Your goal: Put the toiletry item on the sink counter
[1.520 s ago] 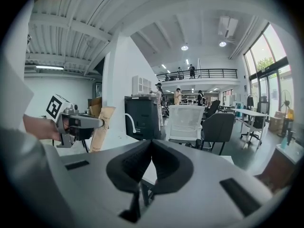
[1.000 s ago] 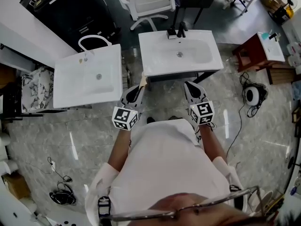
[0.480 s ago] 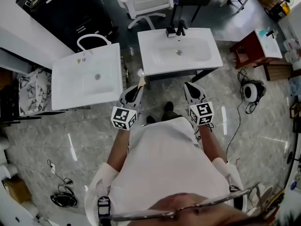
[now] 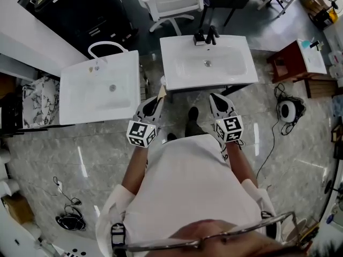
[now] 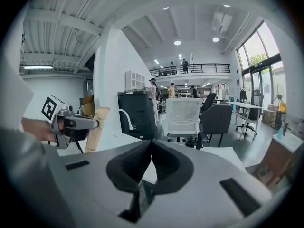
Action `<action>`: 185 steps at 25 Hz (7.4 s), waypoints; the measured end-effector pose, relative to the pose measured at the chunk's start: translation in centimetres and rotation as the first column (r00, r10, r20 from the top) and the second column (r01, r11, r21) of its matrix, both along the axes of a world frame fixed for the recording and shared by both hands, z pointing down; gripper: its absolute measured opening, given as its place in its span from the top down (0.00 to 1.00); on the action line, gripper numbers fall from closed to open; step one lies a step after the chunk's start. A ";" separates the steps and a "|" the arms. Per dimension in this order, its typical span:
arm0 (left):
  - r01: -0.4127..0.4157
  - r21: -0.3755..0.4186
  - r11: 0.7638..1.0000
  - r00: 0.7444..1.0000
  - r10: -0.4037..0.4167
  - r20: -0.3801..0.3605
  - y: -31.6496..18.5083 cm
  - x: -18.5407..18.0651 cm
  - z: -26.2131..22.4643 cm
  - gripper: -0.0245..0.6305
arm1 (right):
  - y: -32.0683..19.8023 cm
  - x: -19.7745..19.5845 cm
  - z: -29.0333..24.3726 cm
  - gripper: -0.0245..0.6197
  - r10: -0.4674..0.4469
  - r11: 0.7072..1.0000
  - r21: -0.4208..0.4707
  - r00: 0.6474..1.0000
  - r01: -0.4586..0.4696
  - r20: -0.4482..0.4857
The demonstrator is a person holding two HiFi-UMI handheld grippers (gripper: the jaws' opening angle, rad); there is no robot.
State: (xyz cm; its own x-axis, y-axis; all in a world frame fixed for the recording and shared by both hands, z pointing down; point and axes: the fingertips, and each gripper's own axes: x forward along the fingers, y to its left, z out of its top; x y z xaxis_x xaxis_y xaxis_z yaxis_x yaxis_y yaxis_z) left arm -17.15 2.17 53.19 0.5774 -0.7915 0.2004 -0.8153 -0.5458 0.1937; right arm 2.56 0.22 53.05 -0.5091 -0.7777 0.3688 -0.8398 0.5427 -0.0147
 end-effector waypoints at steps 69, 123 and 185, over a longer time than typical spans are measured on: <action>-0.271 -0.252 0.929 0.888 0.342 0.307 -32.0 9.0 12.2 0.92 | -25.0 8.2 5.5 0.95 0.184 0.965 -0.181 0.982 -0.190 -0.049; -0.334 -0.526 0.782 0.459 0.623 0.634 -44.3 11.5 35.7 0.82 | -23.1 8.9 10.4 0.95 0.389 0.856 -0.356 0.920 -0.376 -0.038; 0.114 -0.208 0.971 0.989 -0.091 0.117 -26.3 8.8 5.9 0.96 | -26.0 7.1 3.7 0.95 -0.248 0.954 -0.167 0.969 0.247 0.015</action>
State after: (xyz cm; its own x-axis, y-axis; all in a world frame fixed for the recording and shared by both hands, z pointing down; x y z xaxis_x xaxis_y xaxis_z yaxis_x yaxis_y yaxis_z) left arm -8.32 -24.14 59.11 0.4620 -0.7774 0.4267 -0.8867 -0.4138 0.2063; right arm 9.65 -25.83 56.71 -0.6754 -0.5550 0.4856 -0.6797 0.7239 -0.1180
